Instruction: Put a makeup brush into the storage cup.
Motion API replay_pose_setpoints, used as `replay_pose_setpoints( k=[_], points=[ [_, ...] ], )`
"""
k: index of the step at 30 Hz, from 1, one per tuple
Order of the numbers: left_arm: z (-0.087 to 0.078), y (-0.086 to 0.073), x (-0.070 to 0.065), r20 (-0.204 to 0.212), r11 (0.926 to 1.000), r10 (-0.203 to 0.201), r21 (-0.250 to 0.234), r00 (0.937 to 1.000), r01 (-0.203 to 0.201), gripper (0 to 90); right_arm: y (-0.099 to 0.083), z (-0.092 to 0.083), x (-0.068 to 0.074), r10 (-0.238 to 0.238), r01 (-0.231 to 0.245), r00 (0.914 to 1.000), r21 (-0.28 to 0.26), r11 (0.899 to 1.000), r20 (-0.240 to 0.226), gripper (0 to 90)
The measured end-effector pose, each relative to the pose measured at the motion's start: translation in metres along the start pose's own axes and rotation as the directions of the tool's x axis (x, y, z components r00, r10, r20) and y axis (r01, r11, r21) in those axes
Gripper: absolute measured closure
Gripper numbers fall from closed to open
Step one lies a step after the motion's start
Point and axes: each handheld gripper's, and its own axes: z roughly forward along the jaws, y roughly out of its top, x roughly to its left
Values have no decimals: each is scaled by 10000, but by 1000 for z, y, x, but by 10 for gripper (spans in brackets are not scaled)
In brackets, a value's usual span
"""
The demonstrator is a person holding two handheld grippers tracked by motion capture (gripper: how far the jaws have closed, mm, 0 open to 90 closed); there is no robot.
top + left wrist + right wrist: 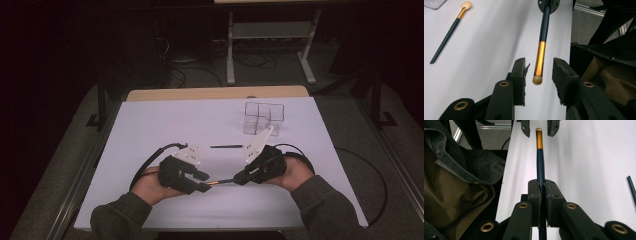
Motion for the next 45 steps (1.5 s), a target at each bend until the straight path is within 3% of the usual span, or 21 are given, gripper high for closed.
replay_pose_setpoints(
  k=[6, 15, 18, 26, 36, 39, 45],
  points=[
    [4, -1, 2, 156, 10000, -6, 69, 9999, 5, 634, 0, 0, 0, -80, 80, 10000, -34, 10000, 31, 829],
    [7, 4, 2, 395, 9995, 230, 185, 9990, -237, 792, -2, -1, 1, -168, 169, 9998, -158, 9997, 58, 829],
    [6, 6, 1, 419, 9996, 251, 135, 9988, -256, 803, -3, -1, 1, -167, 167, 9999, -155, 9997, 8, 829],
    [6, 10, -1, 496, 9958, 740, 508, 9960, -765, 827, -6, 1, 3, -227, 226, 9997, -160, 9996, -43, 829],
    [7, 15, -3, 466, 9897, 959, 1023, 9943, -1002, 832, -6, 9, 1, 52, -44, 9996, 293, 9996, -270, 806],
    [8, 19, -4, 476, 9882, 998, 1116, 9939, -1046, 833, -3, 12, 0, 91, -81, 9996, 404, 9992, -263, 739],
    [13, 26, -7, 434, 9822, 1111, 1472, 9929, -1164, 833, 10, 16, 0, -85, 102, 9996, 611, 9981, -283, 732]
  ],
)
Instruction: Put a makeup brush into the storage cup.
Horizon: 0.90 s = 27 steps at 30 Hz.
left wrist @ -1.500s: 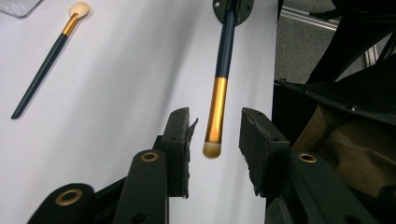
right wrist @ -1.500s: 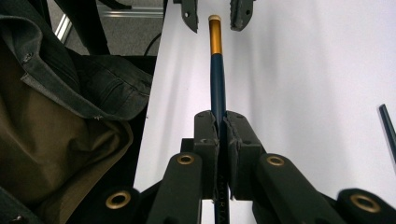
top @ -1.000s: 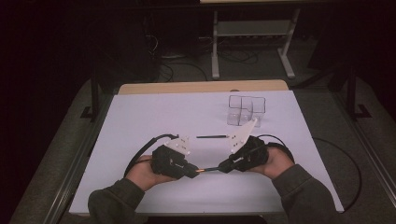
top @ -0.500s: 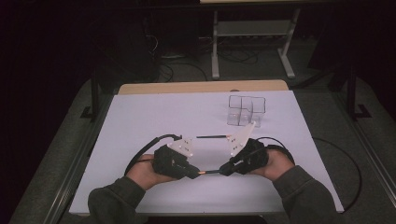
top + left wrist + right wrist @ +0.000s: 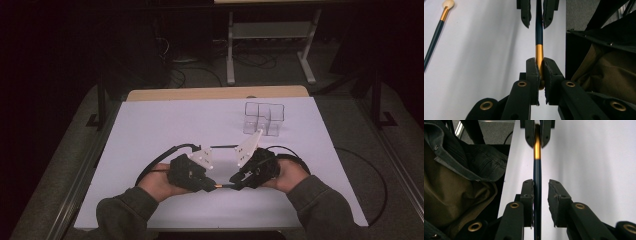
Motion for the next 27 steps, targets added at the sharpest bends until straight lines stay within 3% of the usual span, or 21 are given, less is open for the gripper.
replay_pose_setpoints(
  k=[16, 19, 23, 27],
  points=[
    [3, 12, 1, 30, 9995, 277, 170, 9996, -277, 833, 11, 14, -1, -14, 31, 9993, 452, 9990, -373, 814],
    [2, 11, 1, 80, 9999, 96, 56, 9999, -96, 825, 10, 14, -1, -41, 57, 9993, 411, 9991, -382, 819],
    [-2, 9, 3, 127, 10000, -8, -56, 9999, 8, 689, 8, 13, -1, 0, 9, 9995, 316, 9995, -309, 820],
    [-1, 3, 2, 58, 9994, -191, -275, 9998, 193, 631, 5, 13, 0, 12, -8, 9997, 123, 9999, -250, 820]
  ],
)
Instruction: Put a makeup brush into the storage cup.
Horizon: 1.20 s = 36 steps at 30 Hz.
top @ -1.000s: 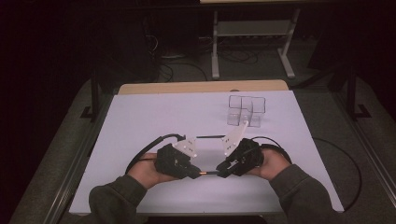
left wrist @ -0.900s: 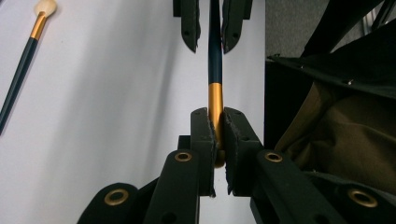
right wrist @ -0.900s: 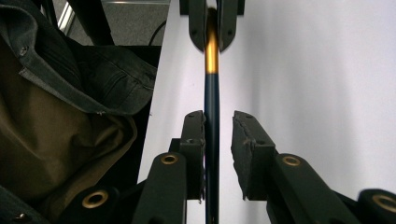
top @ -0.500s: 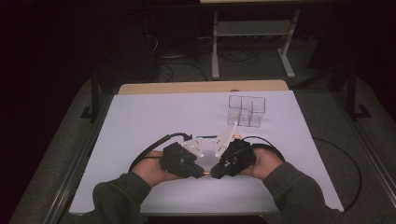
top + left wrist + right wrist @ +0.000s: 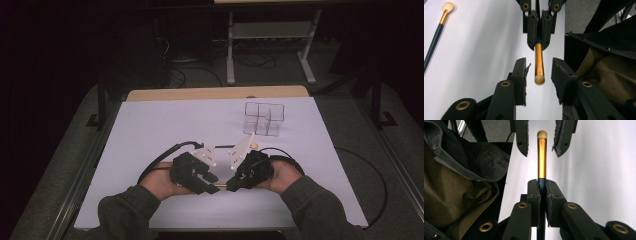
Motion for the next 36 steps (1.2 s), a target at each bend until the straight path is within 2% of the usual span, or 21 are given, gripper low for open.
replay_pose_setpoints(
  k=[4, 9, 12, 17, 20, 22, 23, 25, 30, 36],
  points=[
    [0, -5, 0, 10, 9999, -99, -109, 10000, 99, 629, -4, 0, -1, 23, -25, 10000, -240, 9997, -63, 820],
    [1, -7, 0, 24, 9999, -39, -145, 10000, 40, 624, -8, 1, -1, 36, -40, 10000, -520, 9986, -73, 820],
    [0, -6, 0, 95, 9997, 68, -216, 9999, -66, 684, -8, 3, 0, 218, -227, 9996, -605, 9979, -153, 821],
    [0, -4, 0, 131, 9997, 198, -135, 9997, -196, 816, -8, 5, 1, 158, -166, 9998, -712, 9973, -110, 821],
    [1, -3, -1, 97, 9996, 272, 45, 9996, -272, 828, -8, 6, 1, 112, -120, 9999, -740, 9972, -119, 821],
    [1, -2, -1, 60, 9986, 424, 299, 9991, -426, 830, -8, 7, 1, 122, -131, 9998, -634, 9979, -145, 820],
    [2, -1, -2, 51, 9990, 316, 321, 9995, -317, 831, -8, 8, 1, 90, -100, 9998, -614, 9981, -159, 819],
    [3, 0, -3, 70, 9983, 343, 466, 9994, -346, 832, -7, 9, 1, 154, -162, 9997, -480, 9987, -184, 814],
    [3, 3, -3, -154, 9962, 491, 732, 9987, -479, 834, -2, 7, 1, 104, -102, 9999, -179, 9998, 79, 757],
    [4, 7, -3, -156, 9962, 594, 641, 9981, -583, 835, 5, 10, 2, 141, -141, 9999, 281, 9995, -20, 789]
  ],
)
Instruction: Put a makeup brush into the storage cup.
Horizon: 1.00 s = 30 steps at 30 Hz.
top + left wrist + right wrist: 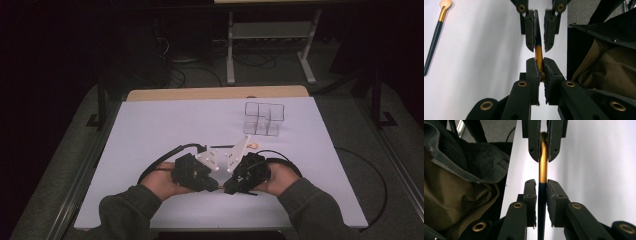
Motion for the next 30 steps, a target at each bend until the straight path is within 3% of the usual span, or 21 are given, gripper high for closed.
replay_pose_setpoints(
  k=[2, 10, 17, 25, 27, 30],
  points=[
    [-1, 1, 0, -51, 9998, 126, 121, 9999, -125, 835, 1, 2, 0, -84, 84, 10000, 12, 10000, 1, 811],
    [-3, 1, 0, 72, 9995, -162, -270, 9998, 163, 822, 1, 2, -1, -84, 84, 10000, -5, 10000, 21, 825],
    [-10, -6, 3, -46, 9954, -555, -780, 9985, 549, 645, -5, -4, -1, -127, 128, 9998, -84, 9999, 147, 826],
    [-16, -25, 6, -226, 9853, -1113, -1328, 9935, 1073, 581, -14, -14, -6, 96, -84, 9993, -342, 9994, 359, 826],
    [-18, -31, 6, -184, 9800, -1321, -1528, 9911, 1278, 578, -17, -18, -9, 208, -188, 9987, -427, 9989, 463, 826],
    [-20, -38, 7, -255, 9761, -1386, -1726, 9900, 1322, 568, -21, -24, -12, 338, -300, 9973, -584, 9978, 649, 826]
  ],
)
